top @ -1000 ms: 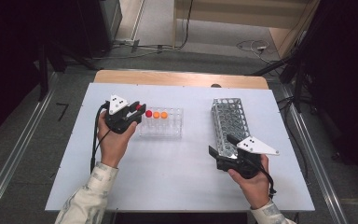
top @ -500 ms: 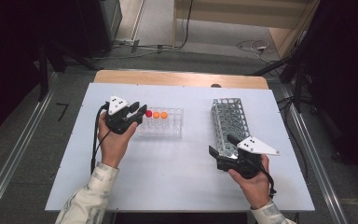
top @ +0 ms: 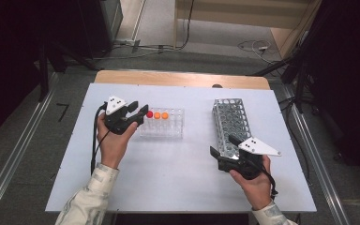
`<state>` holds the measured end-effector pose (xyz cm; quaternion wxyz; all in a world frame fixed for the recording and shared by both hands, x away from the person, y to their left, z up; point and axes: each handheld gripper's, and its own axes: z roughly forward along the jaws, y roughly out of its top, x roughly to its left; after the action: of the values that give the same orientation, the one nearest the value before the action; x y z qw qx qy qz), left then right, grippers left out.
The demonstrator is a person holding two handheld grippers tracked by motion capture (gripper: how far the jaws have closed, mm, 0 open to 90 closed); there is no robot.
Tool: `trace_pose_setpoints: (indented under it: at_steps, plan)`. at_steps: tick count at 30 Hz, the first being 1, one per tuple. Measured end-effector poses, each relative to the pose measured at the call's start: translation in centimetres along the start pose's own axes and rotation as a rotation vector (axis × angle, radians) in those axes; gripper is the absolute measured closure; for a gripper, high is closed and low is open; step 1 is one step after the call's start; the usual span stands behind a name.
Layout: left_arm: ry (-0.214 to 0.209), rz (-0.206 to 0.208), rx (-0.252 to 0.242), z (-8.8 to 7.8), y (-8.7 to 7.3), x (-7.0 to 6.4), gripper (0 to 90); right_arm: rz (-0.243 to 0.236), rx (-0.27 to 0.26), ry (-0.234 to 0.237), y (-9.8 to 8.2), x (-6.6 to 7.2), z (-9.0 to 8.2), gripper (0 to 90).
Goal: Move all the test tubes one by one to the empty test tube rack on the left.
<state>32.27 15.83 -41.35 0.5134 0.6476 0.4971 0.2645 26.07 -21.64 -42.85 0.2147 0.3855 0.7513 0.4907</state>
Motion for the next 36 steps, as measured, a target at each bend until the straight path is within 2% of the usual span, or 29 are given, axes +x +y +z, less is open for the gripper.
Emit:
trace_pose_setpoints:
  at_steps: [2,9,12,15,19,27,36]
  plan:
    - [-0.015,-0.016,-0.002,-0.1,0.0,0.0,51.7,0.001,-0.001,-0.001,0.0,-0.1,0.0,18.3]
    - [-0.029,-0.016,0.008,-0.3,0.0,0.0,41.6,0.000,-0.002,-0.005,0.0,-0.2,0.0,18.3]
    - [-0.047,-0.025,0.022,-0.3,0.0,-0.1,38.3,0.003,0.002,-0.006,0.0,-0.3,0.0,18.3]
    - [-0.036,-0.011,0.021,-0.5,0.0,-0.2,34.1,0.008,-0.001,-0.009,-0.1,-0.4,-0.1,18.3]
    - [-0.050,-0.027,0.016,-0.7,0.0,-0.3,29.0,0.005,-0.002,-0.013,-0.1,-0.6,-0.2,18.3]
    - [-0.027,-0.012,0.024,-1.5,-0.4,-0.7,23.5,0.009,-0.001,-0.023,-0.2,-1.0,-0.6,18.3]
    - [-0.025,-0.013,0.010,-3.1,-0.7,-0.7,22.7,0.015,0.000,-0.046,-0.4,-1.7,-1.0,18.3]
